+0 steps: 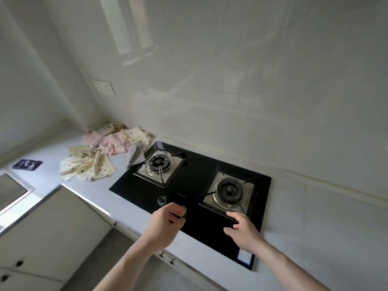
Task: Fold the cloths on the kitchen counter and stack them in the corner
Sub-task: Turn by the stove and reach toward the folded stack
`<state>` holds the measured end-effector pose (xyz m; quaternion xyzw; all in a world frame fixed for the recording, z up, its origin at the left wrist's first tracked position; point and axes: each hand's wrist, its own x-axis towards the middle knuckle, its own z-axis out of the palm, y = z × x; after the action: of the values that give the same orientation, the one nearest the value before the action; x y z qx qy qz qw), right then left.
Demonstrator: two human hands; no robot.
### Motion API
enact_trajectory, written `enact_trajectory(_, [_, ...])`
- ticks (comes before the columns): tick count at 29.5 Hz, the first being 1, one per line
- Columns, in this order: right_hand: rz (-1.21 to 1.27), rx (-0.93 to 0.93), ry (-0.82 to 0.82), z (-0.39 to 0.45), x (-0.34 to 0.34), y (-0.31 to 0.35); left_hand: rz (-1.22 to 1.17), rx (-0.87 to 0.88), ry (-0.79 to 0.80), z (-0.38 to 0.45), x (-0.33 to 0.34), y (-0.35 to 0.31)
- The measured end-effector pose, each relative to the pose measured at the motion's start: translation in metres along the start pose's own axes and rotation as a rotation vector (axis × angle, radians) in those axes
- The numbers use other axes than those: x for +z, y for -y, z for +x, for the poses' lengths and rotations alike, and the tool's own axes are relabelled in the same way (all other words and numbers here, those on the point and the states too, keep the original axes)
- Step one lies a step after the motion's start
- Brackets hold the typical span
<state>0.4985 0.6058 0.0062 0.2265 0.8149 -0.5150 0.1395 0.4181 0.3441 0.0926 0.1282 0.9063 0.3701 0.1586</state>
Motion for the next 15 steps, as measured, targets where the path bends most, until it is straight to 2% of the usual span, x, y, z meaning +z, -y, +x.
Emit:
enact_trajectory(7, [-0.089,-0.254,0.144,-0.017,0.119,0.142,-0.087,-0.106,-0.175,-0.059,-0.114,0.1])
enact_trajectory(15, [-0.219,-0.387,0.267,-0.008,0.193,0.233,-0.17,-0.157,-0.295,-0.077,-0.188,0.173])
